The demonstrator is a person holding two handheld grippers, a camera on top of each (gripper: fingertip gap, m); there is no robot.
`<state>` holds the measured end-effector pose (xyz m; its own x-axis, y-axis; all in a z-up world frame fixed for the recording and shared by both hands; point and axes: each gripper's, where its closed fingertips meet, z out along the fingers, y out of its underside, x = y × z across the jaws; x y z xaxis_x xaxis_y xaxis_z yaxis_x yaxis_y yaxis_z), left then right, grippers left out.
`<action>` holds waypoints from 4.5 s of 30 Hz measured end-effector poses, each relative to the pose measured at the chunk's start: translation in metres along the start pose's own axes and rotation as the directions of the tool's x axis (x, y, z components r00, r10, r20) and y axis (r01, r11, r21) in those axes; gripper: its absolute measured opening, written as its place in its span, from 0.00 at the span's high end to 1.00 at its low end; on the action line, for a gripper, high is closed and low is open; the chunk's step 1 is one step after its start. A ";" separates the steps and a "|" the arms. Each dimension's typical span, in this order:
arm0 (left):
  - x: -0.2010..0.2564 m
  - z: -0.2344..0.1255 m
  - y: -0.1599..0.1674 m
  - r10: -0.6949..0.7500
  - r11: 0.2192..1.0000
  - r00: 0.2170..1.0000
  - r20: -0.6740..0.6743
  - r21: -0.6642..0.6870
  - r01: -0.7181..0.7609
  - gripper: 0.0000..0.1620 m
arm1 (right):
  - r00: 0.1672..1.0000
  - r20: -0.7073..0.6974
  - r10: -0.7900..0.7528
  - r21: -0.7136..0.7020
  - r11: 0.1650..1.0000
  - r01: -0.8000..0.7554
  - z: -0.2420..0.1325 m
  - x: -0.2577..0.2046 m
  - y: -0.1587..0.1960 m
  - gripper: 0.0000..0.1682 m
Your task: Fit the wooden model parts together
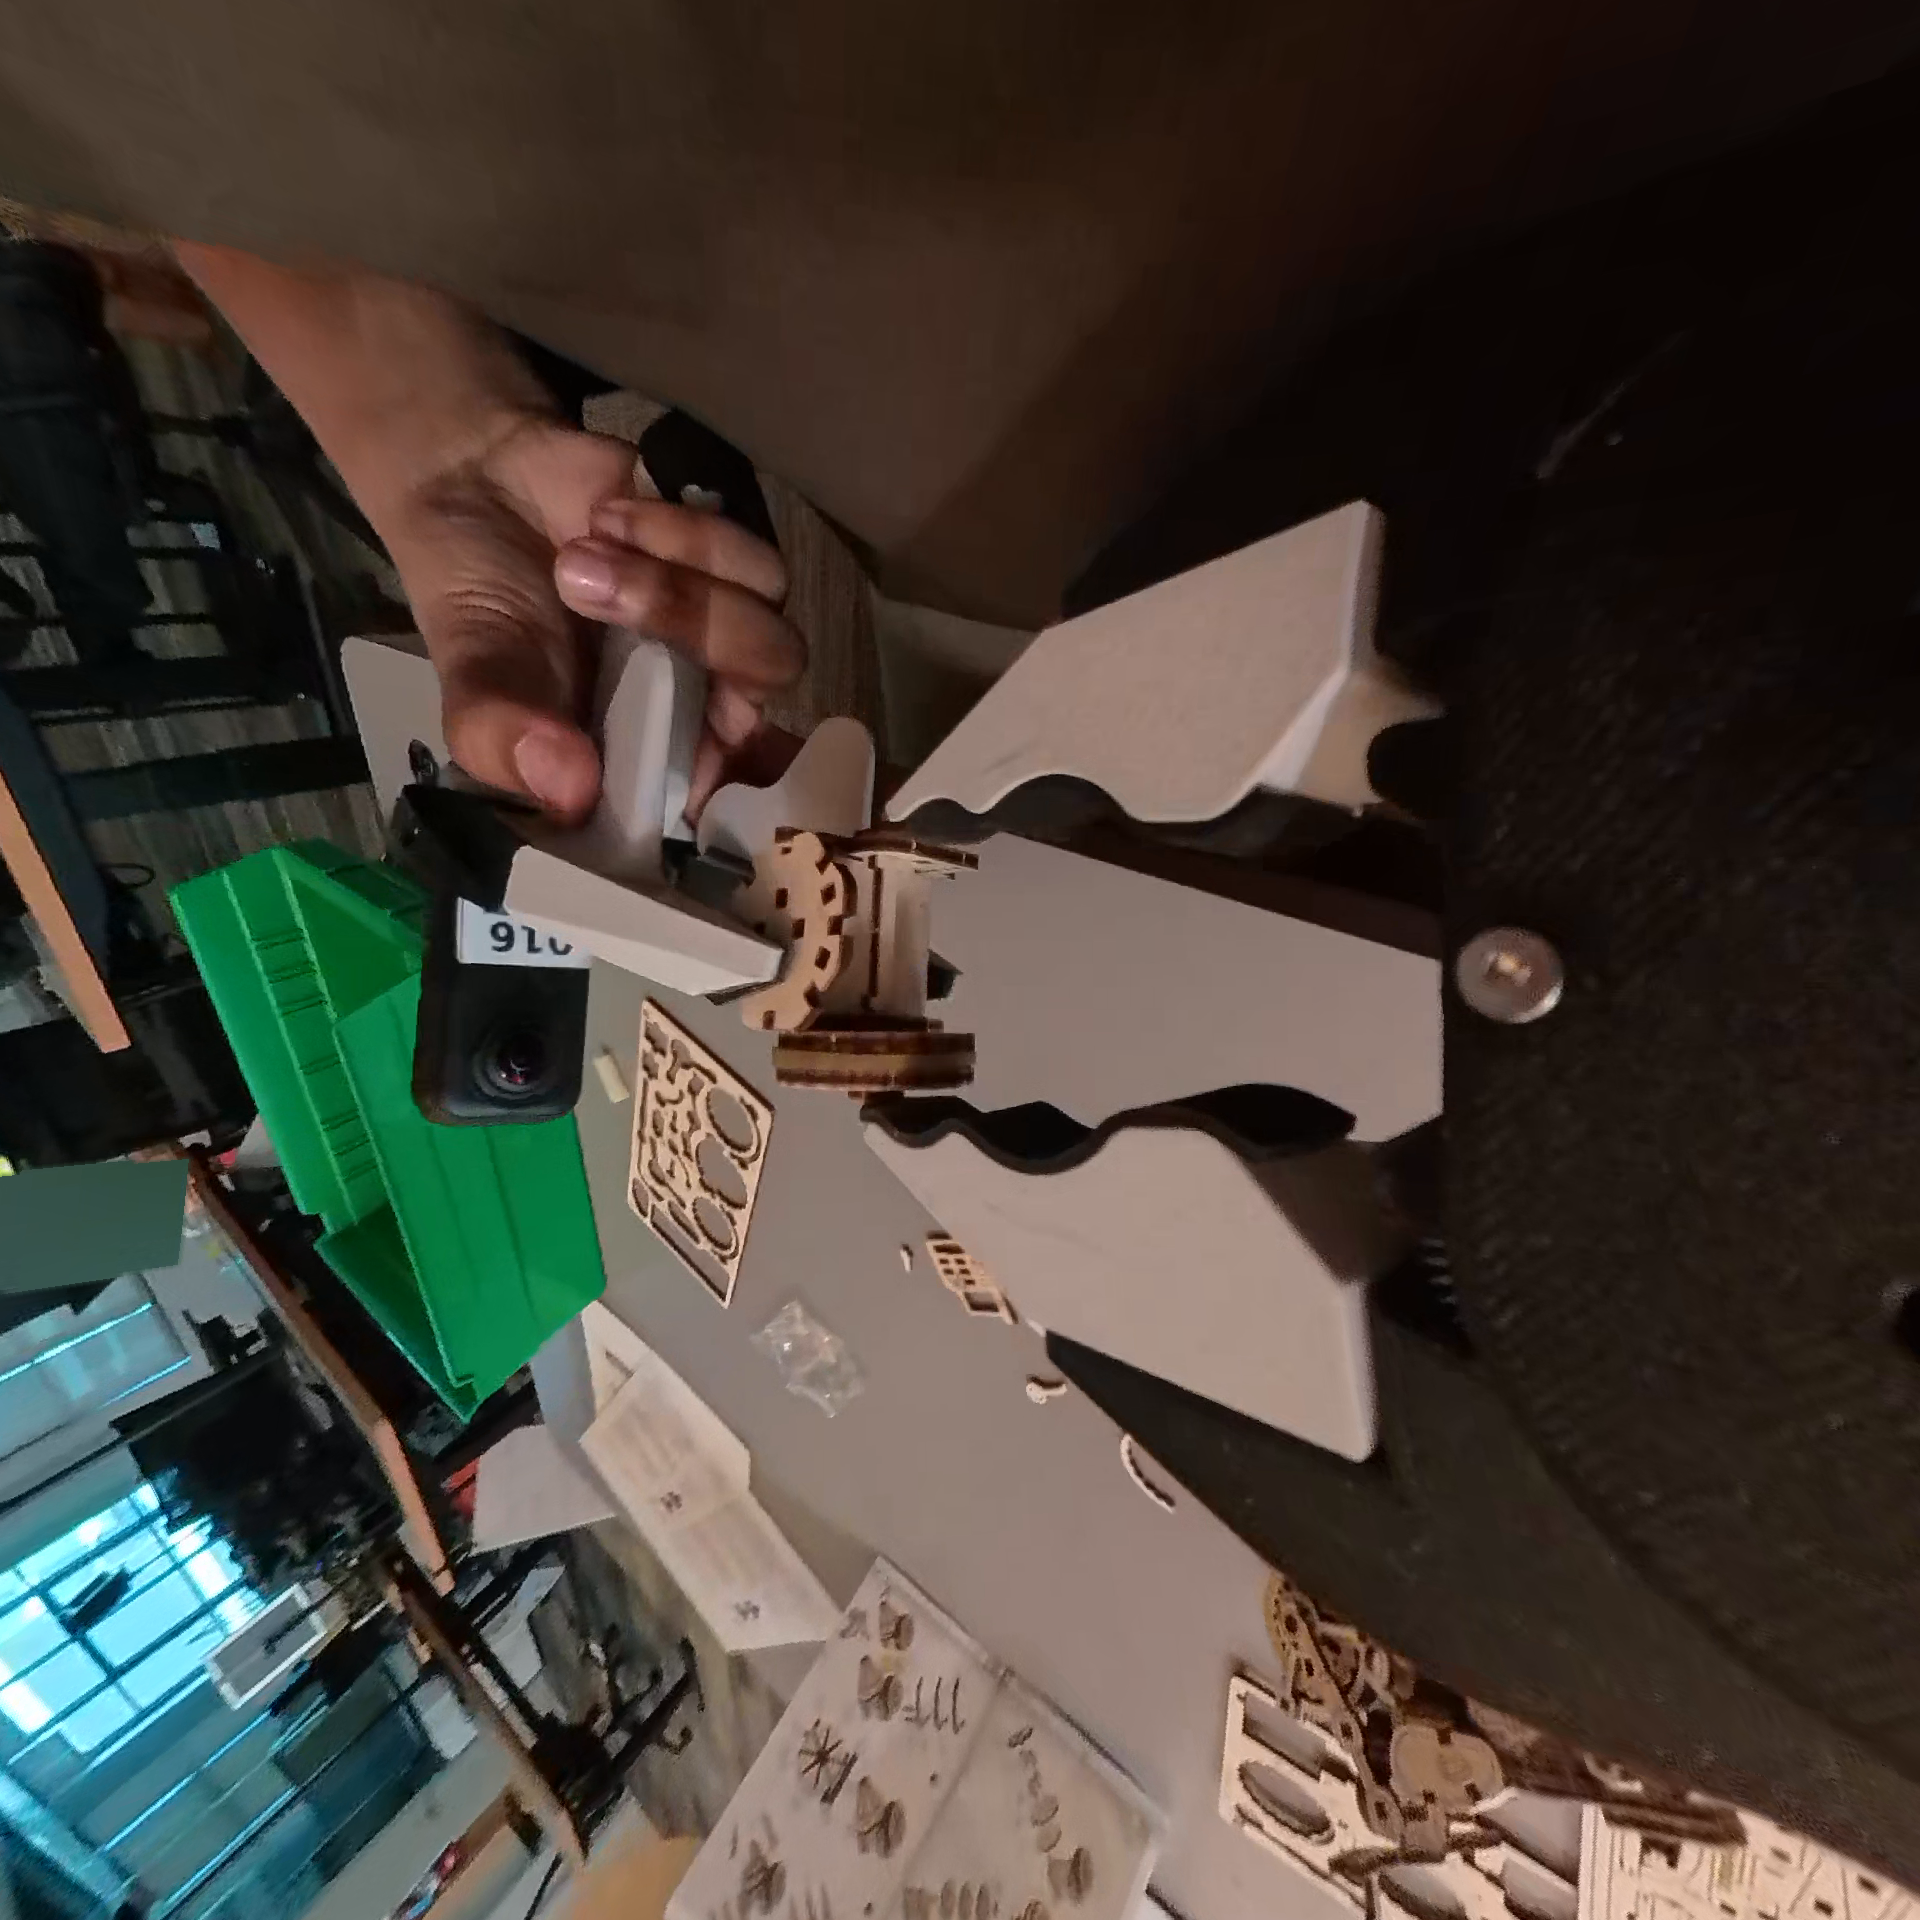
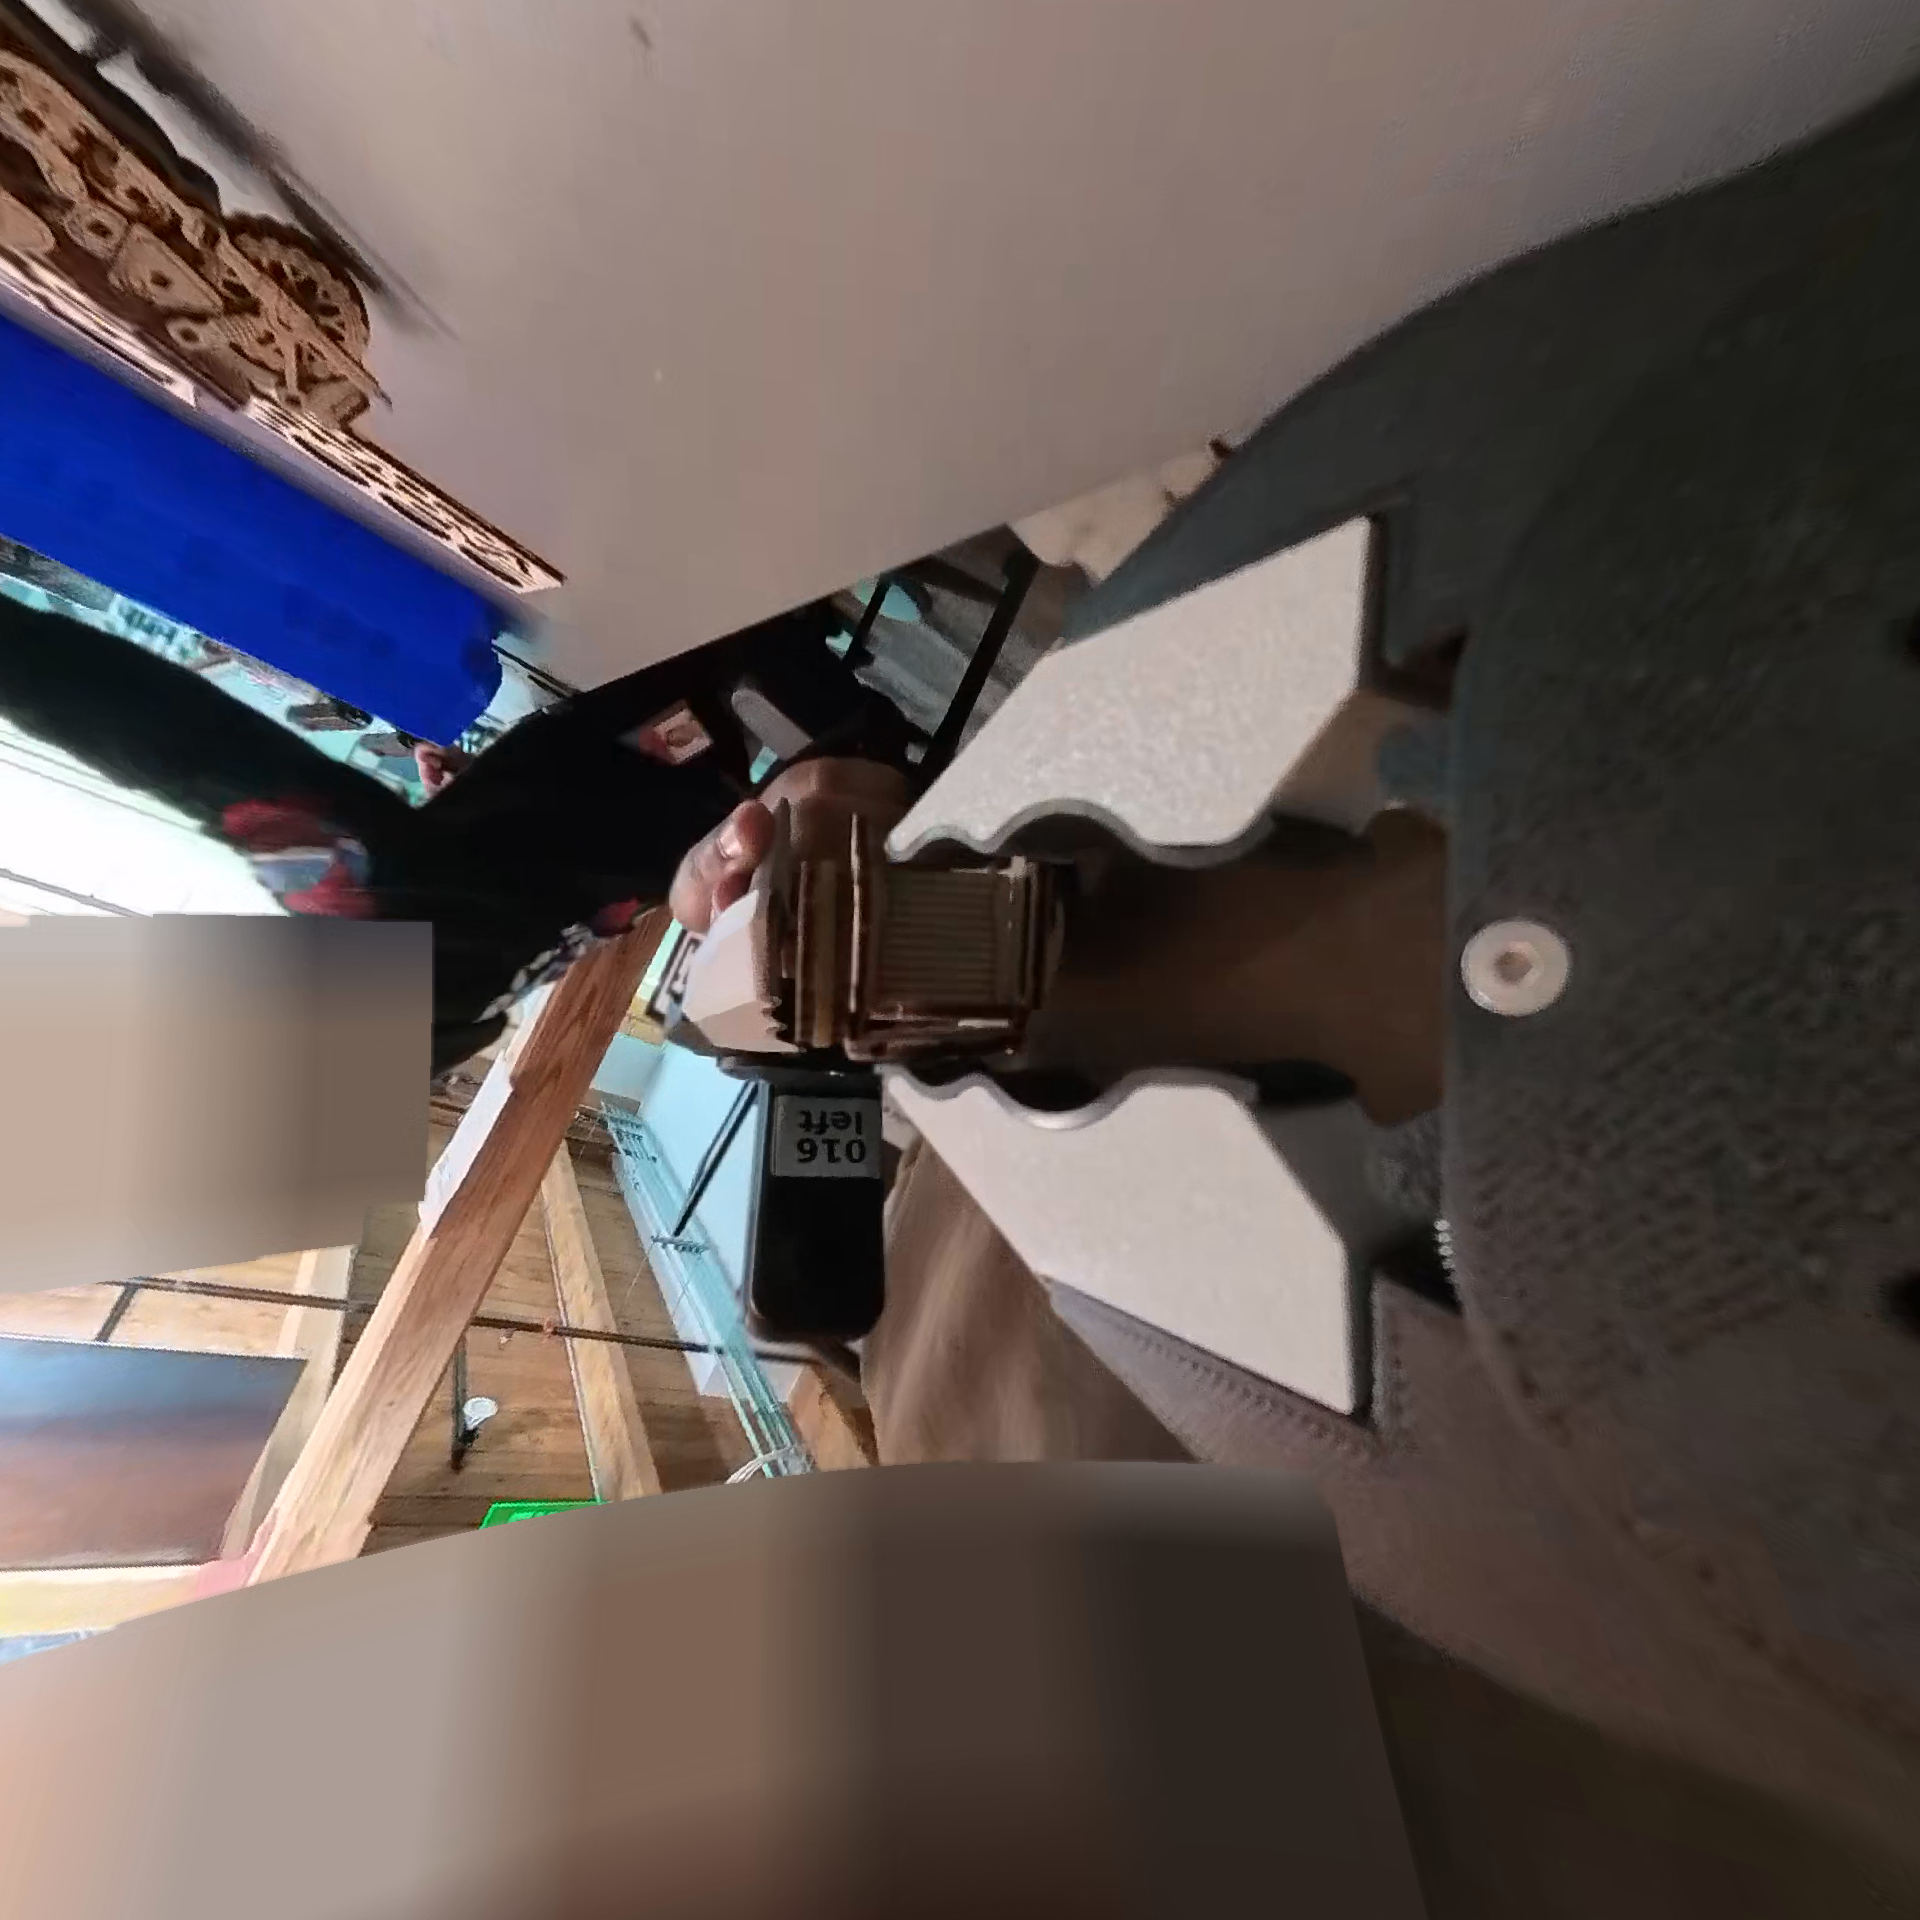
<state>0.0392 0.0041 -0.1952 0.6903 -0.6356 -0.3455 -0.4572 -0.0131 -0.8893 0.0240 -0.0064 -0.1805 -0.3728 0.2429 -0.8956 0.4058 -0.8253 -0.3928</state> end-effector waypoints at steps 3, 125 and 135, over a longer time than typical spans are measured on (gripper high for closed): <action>0.001 -0.002 -0.002 0.023 1.000 1.000 0.001 0.015 -0.023 0.71 | 0.996 -0.058 -0.075 -0.030 0.997 0.073 -0.001 0.004 0.001 0.73; -0.010 0.010 0.009 0.059 0.998 0.991 0.123 -0.045 -0.054 0.71 | 0.902 -0.255 -0.349 -0.052 0.936 0.347 -0.017 0.013 -0.021 0.64; -0.042 0.001 0.006 -0.677 0.712 0.728 -0.110 0.154 0.685 0.71 | 0.872 -0.300 -0.388 0.006 0.913 0.408 -0.025 0.014 -0.039 0.53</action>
<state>0.0079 0.0310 -0.1867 0.7502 -0.5389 0.3832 0.2337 -0.3259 -0.9160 0.0233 0.0420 -0.1828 -0.2321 0.6846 -0.6910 0.2136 -0.6572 -0.7228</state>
